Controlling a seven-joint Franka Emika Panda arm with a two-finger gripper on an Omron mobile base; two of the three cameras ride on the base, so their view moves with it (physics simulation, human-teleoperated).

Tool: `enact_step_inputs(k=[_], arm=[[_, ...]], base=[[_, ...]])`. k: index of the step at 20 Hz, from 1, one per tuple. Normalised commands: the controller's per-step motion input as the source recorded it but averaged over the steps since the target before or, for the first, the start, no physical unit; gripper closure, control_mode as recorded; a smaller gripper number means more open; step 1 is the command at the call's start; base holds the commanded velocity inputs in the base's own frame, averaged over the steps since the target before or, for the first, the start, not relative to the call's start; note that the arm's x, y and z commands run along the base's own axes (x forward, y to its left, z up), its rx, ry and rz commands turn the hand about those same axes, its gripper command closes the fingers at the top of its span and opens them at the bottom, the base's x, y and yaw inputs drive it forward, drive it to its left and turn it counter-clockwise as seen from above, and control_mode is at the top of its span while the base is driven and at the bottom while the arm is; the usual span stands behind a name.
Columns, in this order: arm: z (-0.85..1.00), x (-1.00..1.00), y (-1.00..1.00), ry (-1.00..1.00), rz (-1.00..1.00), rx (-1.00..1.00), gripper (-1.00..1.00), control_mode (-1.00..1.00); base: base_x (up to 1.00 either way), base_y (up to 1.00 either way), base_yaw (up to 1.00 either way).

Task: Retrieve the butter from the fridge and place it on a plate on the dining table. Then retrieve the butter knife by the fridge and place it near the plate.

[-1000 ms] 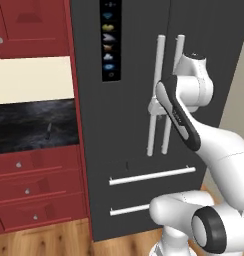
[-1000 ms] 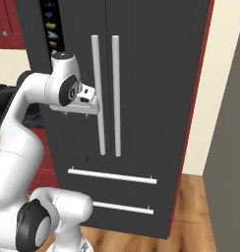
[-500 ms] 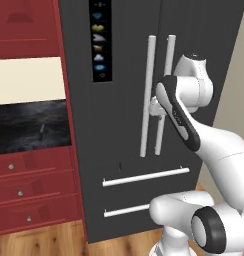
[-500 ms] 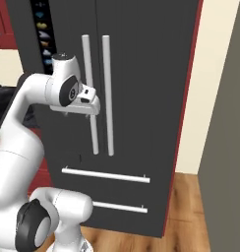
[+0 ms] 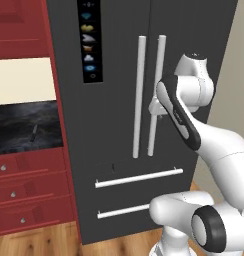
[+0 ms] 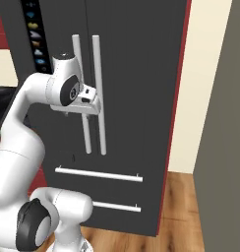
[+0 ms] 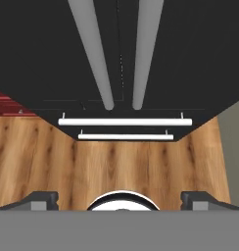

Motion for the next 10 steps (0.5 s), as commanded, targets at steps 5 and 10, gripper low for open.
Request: enact_step_inputs(k=[5,10], arm=[[0.00,0.00,0.00,0.00,0.00,0.00,-1.00,1.00],[0.00,0.00,0.00,0.00,0.00,0.00,-1.00,1.00]], base=[[0.02,0.02,0.00],[0.00,0.00,0.00]])
